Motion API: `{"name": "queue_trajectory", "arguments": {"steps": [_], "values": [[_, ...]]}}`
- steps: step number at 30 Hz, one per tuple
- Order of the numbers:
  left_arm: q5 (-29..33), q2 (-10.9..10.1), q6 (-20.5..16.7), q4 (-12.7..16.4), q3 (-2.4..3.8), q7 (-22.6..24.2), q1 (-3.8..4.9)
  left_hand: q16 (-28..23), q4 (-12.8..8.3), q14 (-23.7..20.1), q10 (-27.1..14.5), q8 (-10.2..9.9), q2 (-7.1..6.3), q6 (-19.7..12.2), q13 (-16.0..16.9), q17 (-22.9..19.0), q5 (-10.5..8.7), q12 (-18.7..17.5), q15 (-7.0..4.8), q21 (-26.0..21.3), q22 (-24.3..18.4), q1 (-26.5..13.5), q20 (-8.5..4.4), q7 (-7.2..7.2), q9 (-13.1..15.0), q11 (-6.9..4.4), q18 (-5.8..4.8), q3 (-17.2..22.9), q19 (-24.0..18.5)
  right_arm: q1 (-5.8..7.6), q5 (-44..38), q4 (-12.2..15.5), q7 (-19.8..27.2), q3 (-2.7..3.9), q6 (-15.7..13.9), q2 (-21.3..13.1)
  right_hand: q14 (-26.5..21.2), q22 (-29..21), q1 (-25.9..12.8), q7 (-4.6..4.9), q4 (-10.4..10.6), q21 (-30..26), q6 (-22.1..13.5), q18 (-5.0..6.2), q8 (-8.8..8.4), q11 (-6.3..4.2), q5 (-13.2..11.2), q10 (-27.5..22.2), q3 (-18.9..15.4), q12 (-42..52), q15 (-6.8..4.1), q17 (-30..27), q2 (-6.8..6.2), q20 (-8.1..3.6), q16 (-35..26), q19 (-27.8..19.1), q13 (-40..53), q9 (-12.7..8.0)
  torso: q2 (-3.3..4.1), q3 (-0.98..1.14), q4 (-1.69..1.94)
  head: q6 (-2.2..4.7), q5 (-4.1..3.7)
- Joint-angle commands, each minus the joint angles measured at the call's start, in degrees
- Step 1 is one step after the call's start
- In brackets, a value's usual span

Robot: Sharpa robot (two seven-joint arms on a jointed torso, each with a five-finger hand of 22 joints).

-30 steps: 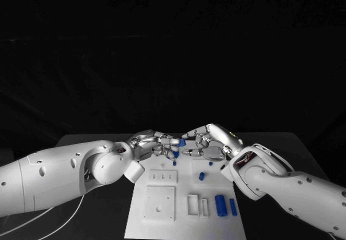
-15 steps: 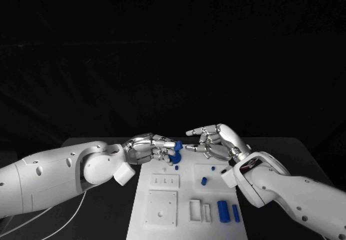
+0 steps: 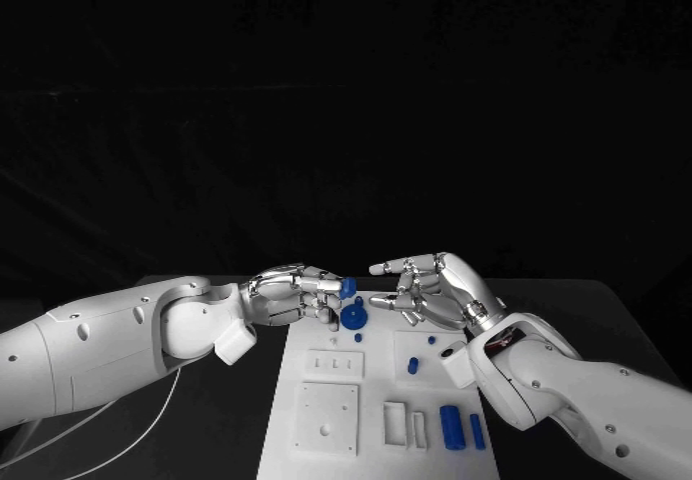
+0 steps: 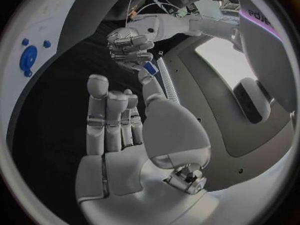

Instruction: Assemble the parts on the task board

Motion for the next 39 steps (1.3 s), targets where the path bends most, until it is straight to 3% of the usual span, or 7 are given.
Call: {"name": "queue_trajectory", "arguments": {"steps": [1,3,9,13,26,39], "values": [[0.94,0.19,3.89,-0.45,0.14,0.09,-0.11,0.31,0.03,-0.46,0.47,0.28,0.4,0.63,0.07,0.13,0.37,0.35,-0.13,-0.13,0.16,-0.18,-0.03,-0.92,24.48,0.11,-0.91,0.3,-0.23,-0.3,0.14,0.8,1.39,0.13,2.08,0.12,-0.31,3.01,0.05,-0.39,-0.6,0.4,0.28,0.45,0.27,-0.24,0.6,-0.14,-0.1,0.15,-0.03,0.02,0.63,0.04,0.37,1.35,0.06,0.04,0.02,0.04,0.11,0.04,0.41],[0.91,0.22,4.01,-0.73,0.21,0.17,-0.15,0.31,0.03,-0.46,0.47,0.28,0.4,0.63,0.07,0.13,0.37,0.35,-0.13,-0.13,0.16,-0.18,-0.03,-0.92,24.48,0.11,-0.91,0.3,-0.23,-0.58,0.34,1.2,1.49,0.38,2.03,0.2,-0.32,3.0,-0.06,-0.4,-0.8,0.4,0.29,0.45,0.28,-0.25,0.7,-0.13,-0.19,0.18,-0.05,0.01,0.72,0.03,0.34,1.34,0.1,0.05,0.03,0.03,0.09,0.08,0.52],[0.83,0.46,4.32,-1.47,0.37,0.37,-0.21,0.37,0.05,-0.54,0.49,0.28,0.43,0.57,0.08,0.16,0.38,0.37,-0.13,-0.19,0.24,-0.19,-0.01,-0.94,24.76,0.08,-0.92,0.37,-0.28,-1.77,3.03,2.32,2.16,1.96,0.2,1.04,-0.27,2.96,-0.5,-0.47,-1.22,0.38,0.11,0.43,0.26,-0.35,0.69,0.02,-0.62,0.34,-0.12,-0.06,0.93,-0.02,0.23,1.32,0.23,0.04,0.0,-0.04,0.01,0.36,0.75],[0.76,0.67,4.6,-1.74,0.43,0.42,-0.24,0.42,0.04,-0.57,0.51,0.28,0.41,0.53,0.09,0.18,0.38,0.37,-0.13,-0.22,0.3,-0.21,-0.01,-0.94,24.94,0.08,-0.92,0.39,-0.29,-2.08,4.81,2.69,2.47,2.46,-0.9,1.65,-0.24,2.93,-0.67,-0.44,-1.22,0.31,0.17,0.4,0.28,-0.3,0.61,0.06,-0.8,0.41,-0.11,-0.09,1.03,-0.03,0.2,1.32,0.28,0.05,-0.03,-0.05,0.06,0.47,0.83],[0.08,0.77,4.92,-1.81,0.6,0.48,-0.27,0.56,-0.02,-0.65,0.56,0.26,0.4,0.46,0.09,0.24,0.38,0.37,-0.13,-0.23,0.51,-0.2,-0.03,-0.94,25.32,0.07,-0.92,0.46,-0.32,-2.26,6.11,2.41,2.1,2.74,-0.84,2.77,-0.29,2.9,-0.72,-0.4,-1.28,0.11,0.25,0.42,0.28,-0.23,0.0,-0.02,-1.11,0.42,-0.06,-0.16,1.22,0.0,0.1,1.27,0.29,0.05,0.02,-0.17,0.11,0.76,0.77],[-0.22,0.96,4.93,-2.2,0.69,0.61,-0.27,0.56,-0.02,-0.65,0.56,0.26,0.4,0.46,0.09,0.24,0.38,0.37,-0.13,-0.23,0.51,-0.2,-0.03,-0.94,25.32,0.07,-0.92,0.46,-0.32,-2.41,6.09,2.17,1.82,2.75,0.46,3.87,-0.27,2.94,-0.73,-0.27,-1.36,0.24,0.57,0.47,0.31,-0.05,-0.09,-0.05,-1.4,0.57,0.05,0.12,1.37,0.08,0.39,1.27,0.39,0.06,0.03,-0.04,0.06,0.79,1.17]]}}
